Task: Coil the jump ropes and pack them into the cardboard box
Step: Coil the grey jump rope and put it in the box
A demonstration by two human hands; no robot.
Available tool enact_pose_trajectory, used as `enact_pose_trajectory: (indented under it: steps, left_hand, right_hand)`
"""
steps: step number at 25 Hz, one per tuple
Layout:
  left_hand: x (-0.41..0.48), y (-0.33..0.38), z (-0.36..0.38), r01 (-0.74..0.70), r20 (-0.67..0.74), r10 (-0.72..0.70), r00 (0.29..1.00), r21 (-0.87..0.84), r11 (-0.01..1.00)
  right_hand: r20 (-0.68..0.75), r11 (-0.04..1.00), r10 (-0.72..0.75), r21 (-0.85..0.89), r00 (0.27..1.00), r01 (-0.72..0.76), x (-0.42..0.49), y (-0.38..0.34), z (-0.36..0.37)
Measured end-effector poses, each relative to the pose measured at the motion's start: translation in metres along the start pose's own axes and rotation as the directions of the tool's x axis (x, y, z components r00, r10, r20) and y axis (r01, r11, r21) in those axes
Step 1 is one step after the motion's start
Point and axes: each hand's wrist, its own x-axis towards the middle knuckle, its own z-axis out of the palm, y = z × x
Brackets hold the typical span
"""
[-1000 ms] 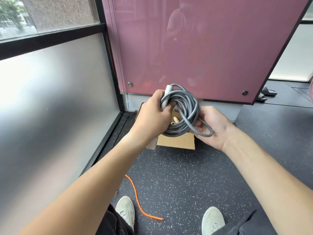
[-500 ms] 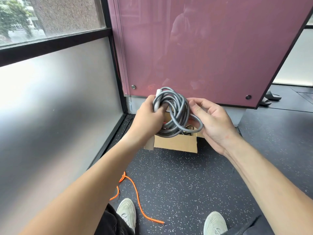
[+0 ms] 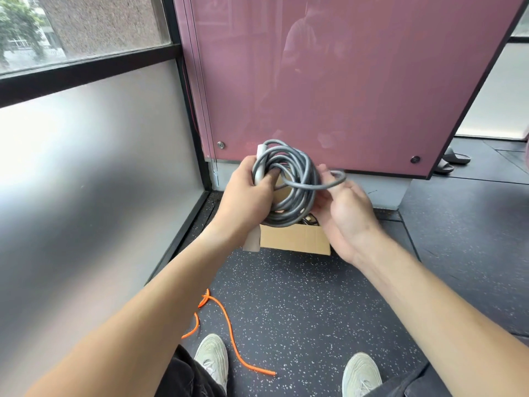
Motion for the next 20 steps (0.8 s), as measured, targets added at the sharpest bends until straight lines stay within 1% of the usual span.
enact_pose_trajectory:
  steps: [1,3,6,8,9,10,11,12,13,14,15,17,19,20]
  left_hand:
    - [-0.002,0.0,0.004,-0.016,0.021,0.016,1.0,0.001,1.0]
    - [-0.004,0.0,0.01,-0.024,0.035,0.024,0.999,-0.005,1.0]
    - [-0.003,-0.001,0.012,0.004,-0.01,-0.004,1.0,-0.014,1.0]
    - [-0.001,0.001,0.012,0.033,-0.052,-0.033,0.998,-0.009,0.999]
    - [0.0,0.003,0.012,0.04,-0.074,-0.039,0.997,0.015,0.999]
    - [0.0,0.004,0.012,0.045,-0.093,-0.041,0.995,0.037,0.998]
    - [0.001,0.004,0.012,0.046,-0.107,-0.042,0.993,0.043,0.998]
    - [0.001,0.003,0.012,0.044,-0.117,-0.039,0.992,0.04,0.998]
    - [0.001,0.002,0.012,0.035,-0.12,-0.03,0.992,0.041,0.999]
    - [0.0,0.001,0.012,0.02,-0.12,-0.013,0.993,0.053,0.998]
    - [-0.001,0.001,0.012,0.009,-0.114,-0.002,0.993,0.063,0.998]
    - [-0.003,0.002,0.012,0.009,-0.103,-0.005,0.995,0.035,0.999]
    - [-0.003,0.005,0.012,0.027,-0.094,-0.027,0.995,-0.012,1.0]
    - [-0.003,0.006,0.013,0.039,-0.087,-0.041,0.995,-0.024,0.999]
  right_hand:
    - [0.014,0.995,0.06,0.084,0.998,-0.061,0.001,0.0,0.002]
    - [0.077,0.971,0.129,0.193,0.989,-0.142,0.002,-0.001,0.003]
    - [0.157,0.936,0.194,0.267,0.968,-0.231,0.002,0.003,0.002]
    - [0.221,0.876,0.187,0.403,0.957,-0.265,0.001,0.006,0.0]
    - [0.26,0.836,0.16,0.478,0.952,-0.271,0.0,0.006,0.002]
    - [0.287,0.82,0.12,0.511,0.95,-0.258,-0.001,0.008,0.005]
    - [0.287,0.853,0.073,0.479,0.955,-0.209,-0.003,0.01,0.009]
    - [0.251,0.912,0.032,0.389,0.967,-0.131,-0.004,0.013,0.013]
    - [0.194,0.958,-0.019,0.284,0.981,-0.038,-0.006,0.015,0.018]
    - [0.122,0.979,-0.065,0.202,0.99,0.039,-0.006,0.017,0.022]
    - [0.07,0.984,-0.1,0.153,0.993,0.088,-0.007,0.019,0.024]
    - [0.035,0.98,-0.19,0.072,0.981,0.187,-0.008,0.018,0.023]
    - [0.023,0.947,-0.306,-0.099,0.952,0.307,-0.01,0.016,0.022]
    - [0.017,0.913,-0.358,-0.204,0.934,0.354,-0.01,0.015,0.021]
